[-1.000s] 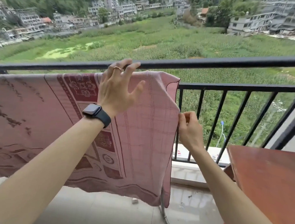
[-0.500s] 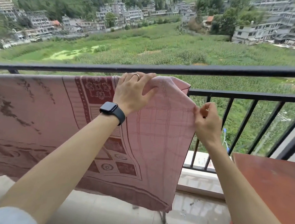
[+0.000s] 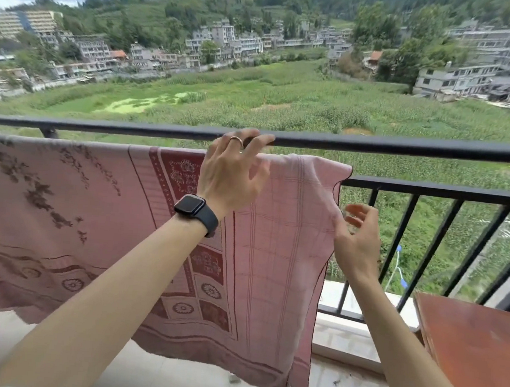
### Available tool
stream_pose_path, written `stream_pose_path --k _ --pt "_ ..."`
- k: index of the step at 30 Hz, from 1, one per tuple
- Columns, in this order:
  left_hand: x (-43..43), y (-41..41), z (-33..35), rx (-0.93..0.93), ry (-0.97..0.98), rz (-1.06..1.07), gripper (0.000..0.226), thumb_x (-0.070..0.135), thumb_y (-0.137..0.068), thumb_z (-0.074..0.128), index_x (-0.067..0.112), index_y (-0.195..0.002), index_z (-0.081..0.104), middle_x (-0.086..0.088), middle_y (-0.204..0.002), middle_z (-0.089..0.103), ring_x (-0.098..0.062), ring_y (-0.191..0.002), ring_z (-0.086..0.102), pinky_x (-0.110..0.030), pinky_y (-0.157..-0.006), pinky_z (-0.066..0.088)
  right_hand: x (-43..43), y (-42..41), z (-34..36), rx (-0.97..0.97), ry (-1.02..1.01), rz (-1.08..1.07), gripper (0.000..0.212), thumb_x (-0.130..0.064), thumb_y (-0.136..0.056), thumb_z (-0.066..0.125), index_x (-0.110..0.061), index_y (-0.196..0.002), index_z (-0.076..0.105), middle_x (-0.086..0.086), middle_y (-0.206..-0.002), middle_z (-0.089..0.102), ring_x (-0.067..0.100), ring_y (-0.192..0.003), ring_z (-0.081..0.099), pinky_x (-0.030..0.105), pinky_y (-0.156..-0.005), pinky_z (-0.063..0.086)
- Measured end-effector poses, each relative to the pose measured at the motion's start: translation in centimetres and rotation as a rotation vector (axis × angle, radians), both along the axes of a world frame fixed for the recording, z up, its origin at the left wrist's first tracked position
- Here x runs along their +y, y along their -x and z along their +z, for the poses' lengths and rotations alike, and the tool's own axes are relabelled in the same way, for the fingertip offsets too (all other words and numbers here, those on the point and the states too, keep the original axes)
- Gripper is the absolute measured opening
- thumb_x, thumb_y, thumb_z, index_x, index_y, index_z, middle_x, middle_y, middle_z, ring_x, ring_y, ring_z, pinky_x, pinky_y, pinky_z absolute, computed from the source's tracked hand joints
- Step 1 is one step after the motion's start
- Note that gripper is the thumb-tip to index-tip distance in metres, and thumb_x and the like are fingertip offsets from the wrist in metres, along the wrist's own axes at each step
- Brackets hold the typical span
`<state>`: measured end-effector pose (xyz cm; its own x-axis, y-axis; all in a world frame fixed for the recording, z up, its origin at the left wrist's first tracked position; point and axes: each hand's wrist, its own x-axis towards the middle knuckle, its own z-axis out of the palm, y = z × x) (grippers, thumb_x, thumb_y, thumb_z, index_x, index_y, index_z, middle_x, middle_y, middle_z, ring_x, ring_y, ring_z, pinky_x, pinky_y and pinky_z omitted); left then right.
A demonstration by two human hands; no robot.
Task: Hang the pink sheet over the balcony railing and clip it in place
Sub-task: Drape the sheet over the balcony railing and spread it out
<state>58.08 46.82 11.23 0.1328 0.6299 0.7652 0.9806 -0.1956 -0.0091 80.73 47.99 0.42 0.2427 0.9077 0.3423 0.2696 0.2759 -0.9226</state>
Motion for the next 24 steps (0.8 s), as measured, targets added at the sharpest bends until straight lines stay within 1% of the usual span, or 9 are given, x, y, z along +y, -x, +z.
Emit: stream_pose_path --k 3,5,7,8,10,12,18,21,24 --pt "1.6 1.2 0.7 -0.014 0.190 0.077 0.045 0.051 -0.098 0.036 0.031 -0.135 0.052 -0.001 -0.131 0.060 -0.023 -0.123 0.050 -0.043 -0.108 0.031 0.5 1.6 4.3 -0.108 -0.174 0.038 0.056 -0.048 -0.095 0.055 -0.030 -0.145 0.035 -0.002 -0.149 0.039 0.013 -0.135 0.037 0.040 -0.112 0.031" --pt "2.0 1.5 -0.1 -0.030 0.268 0.067 0.049 0.055 -0.101 0.026 0.030 -0.131 0.056 -0.001 -0.121 0.065 -0.024 -0.115 0.054 -0.042 -0.105 0.030 1.5 2.6 6.3 -0.393 -0.239 0.048 0.058 -0.054 -0.098 0.046 -0.036 -0.150 0.027 -0.006 -0.159 0.025 0.014 -0.146 0.018 0.042 -0.115 0.018" --pt "1.9 1.6 -1.4 -0.050 0.207 0.056 0.047 0.054 -0.102 0.029 0.028 -0.129 0.058 -0.003 -0.113 0.066 -0.025 -0.109 0.055 -0.043 -0.107 0.029 2.3 3.1 6.8 -0.669 -0.228 0.055 0.052 -0.056 -0.100 0.036 -0.038 -0.147 0.031 -0.006 -0.156 0.033 0.016 -0.147 0.015 0.047 -0.115 0.017" --pt "1.8 1.6 -2.0 -0.058 0.154 0.053 0.045 0.052 -0.102 0.033 0.028 -0.129 0.058 -0.003 -0.111 0.066 -0.025 -0.108 0.055 -0.043 -0.108 0.029 2.5 3.3 6.7 -0.721 -0.231 0.063 0.049 -0.055 -0.100 0.035 -0.035 -0.145 0.036 -0.005 -0.150 0.043 0.017 -0.145 0.020 0.047 -0.113 0.018" --pt "1.8 1.8 -2.9 -0.089 0.079 0.041 0.042 0.051 -0.100 0.041 0.028 -0.131 0.059 -0.002 -0.114 0.064 -0.023 -0.114 0.054 -0.045 -0.114 0.025 2.4 3.5 6.3 -0.700 -0.320 0.049 0.044 -0.048 -0.101 0.042 -0.027 -0.139 0.046 -0.004 -0.137 0.057 0.020 -0.137 0.035 0.045 -0.109 0.026" --pt "1.6 1.9 -3.5 -0.096 0.042 0.031 0.043 0.050 -0.099 0.045 0.029 -0.134 0.056 -0.001 -0.124 0.059 -0.022 -0.124 0.049 -0.044 -0.118 0.018 2.1 3.6 6.1 -0.676 -0.433 -0.001 0.041 -0.040 -0.098 0.051 -0.021 -0.135 0.051 -0.002 -0.134 0.057 0.021 -0.130 0.042 0.042 -0.107 0.031" --pt "0.3 2.0 -4.2 -0.019 0.055 0.003 0.050 0.041 -0.098 0.048 0.031 -0.147 0.041 -0.004 -0.151 0.041 -0.023 -0.144 0.029 -0.052 -0.119 0.016 0.3 4.8 6.1 -0.802 -0.526 -0.134 0.052 -0.019 -0.088 0.061 -0.016 -0.139 0.049 0.004 -0.149 0.045 0.025 -0.143 0.031 0.045 -0.114 0.026" --pt "-1.7 5.2 -4.3 -0.052 0.064 0.097 0.056 0.035 -0.092 0.050 0.033 -0.147 0.039 0.001 -0.153 0.037 -0.019 -0.145 0.026 -0.048 -0.120 0.015 -1.7 8.0 6.0 -0.820 -0.630 -0.022 0.050 -0.021 -0.087 0.063 -0.016 -0.136 0.054 0.003 -0.148 0.048 0.025 -0.143 0.033 0.048 -0.115 0.026" --pt "-5.2 11.5 -6.5 -0.197 0.155 0.300 0.053 0.036 -0.089 0.053 0.032 -0.141 0.047 0.002 -0.145 0.048 -0.020 -0.141 0.033 -0.048 -0.117 0.023 -3.5 13.9 4.9 -0.767 -0.683 0.220 0.039 -0.019 -0.090 0.064 -0.018 -0.128 0.063 0.001 -0.142 0.056 0.022 -0.140 0.040 0.046 -0.113 0.035"
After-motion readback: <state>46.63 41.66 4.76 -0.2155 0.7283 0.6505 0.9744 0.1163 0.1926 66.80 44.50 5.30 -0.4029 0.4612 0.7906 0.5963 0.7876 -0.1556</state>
